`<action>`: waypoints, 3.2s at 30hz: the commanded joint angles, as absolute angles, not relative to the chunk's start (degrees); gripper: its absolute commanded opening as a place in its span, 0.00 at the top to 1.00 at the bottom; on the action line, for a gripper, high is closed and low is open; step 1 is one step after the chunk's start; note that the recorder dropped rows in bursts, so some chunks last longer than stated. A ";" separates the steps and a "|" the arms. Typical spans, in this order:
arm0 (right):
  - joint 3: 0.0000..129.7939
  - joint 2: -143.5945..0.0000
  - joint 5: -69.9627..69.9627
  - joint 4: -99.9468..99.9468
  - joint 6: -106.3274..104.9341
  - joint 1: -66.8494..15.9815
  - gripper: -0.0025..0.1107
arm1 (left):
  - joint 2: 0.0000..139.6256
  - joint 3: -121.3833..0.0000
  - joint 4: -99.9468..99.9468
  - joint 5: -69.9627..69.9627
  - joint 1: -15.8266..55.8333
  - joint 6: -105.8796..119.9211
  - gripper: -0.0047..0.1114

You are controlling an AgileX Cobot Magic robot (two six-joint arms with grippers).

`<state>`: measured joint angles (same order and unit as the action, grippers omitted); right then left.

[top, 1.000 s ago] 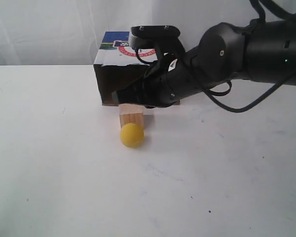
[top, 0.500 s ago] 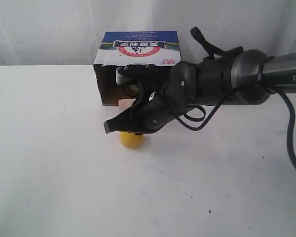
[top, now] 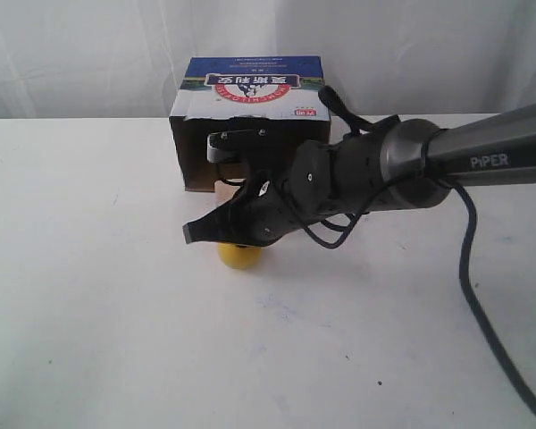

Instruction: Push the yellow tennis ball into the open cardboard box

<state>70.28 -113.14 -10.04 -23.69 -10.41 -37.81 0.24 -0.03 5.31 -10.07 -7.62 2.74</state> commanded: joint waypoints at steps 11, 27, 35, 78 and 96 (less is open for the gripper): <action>70.06 -111.78 -20.24 -16.66 -1.90 -37.62 0.98 | 0.00 0.00 5.12 -9.85 -7.27 2.81 0.96; 70.06 -111.64 -26.90 19.81 24.85 -34.67 0.98 | 0.00 0.00 5.12 -9.85 -7.27 2.81 0.96; 70.18 -108.68 -27.04 20.28 26.22 -34.67 0.98 | 0.00 0.00 5.12 -9.85 -7.27 2.81 0.96; 70.18 -108.58 -27.74 16.58 24.42 -36.61 0.98 | 0.00 0.00 5.12 -9.85 -7.27 2.81 0.96; 70.06 -108.21 -17.16 13.50 29.84 -38.11 0.98 | 0.00 0.00 5.12 -9.85 -7.27 2.81 0.96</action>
